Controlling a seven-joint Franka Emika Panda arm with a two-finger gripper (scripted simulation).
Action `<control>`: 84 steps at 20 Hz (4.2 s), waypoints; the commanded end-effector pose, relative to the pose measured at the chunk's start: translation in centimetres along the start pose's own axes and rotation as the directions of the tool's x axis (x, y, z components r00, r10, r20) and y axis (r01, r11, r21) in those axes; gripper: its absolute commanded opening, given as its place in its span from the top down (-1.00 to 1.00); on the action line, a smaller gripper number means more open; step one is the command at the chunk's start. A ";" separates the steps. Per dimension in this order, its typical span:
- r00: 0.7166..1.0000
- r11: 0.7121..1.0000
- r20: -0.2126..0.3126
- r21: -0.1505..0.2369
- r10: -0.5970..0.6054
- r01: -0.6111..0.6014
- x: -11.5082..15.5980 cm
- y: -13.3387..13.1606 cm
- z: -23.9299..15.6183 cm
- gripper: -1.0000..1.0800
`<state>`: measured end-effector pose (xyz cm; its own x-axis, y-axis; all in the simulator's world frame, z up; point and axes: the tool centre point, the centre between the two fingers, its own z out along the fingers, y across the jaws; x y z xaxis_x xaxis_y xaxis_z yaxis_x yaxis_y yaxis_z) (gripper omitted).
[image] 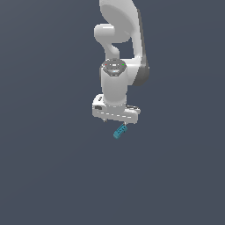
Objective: Pick up the object and move it to a goal position.
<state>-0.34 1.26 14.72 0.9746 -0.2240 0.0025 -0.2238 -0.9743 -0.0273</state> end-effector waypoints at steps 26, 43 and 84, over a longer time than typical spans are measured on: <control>0.867 0.866 -0.011 -0.024 0.499 -0.499 -2.9 -2.6 7.4 -0.92; 0.859 0.859 -0.012 -0.025 0.511 -0.511 -3.1 -2.5 11.2 -0.92; 0.859 0.858 -0.012 -0.025 0.512 -0.512 2.4 6.1 -1.6 1.00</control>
<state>0.35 -4.40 14.90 0.7217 -0.6923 0.0001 -0.6923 -0.7217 -0.0004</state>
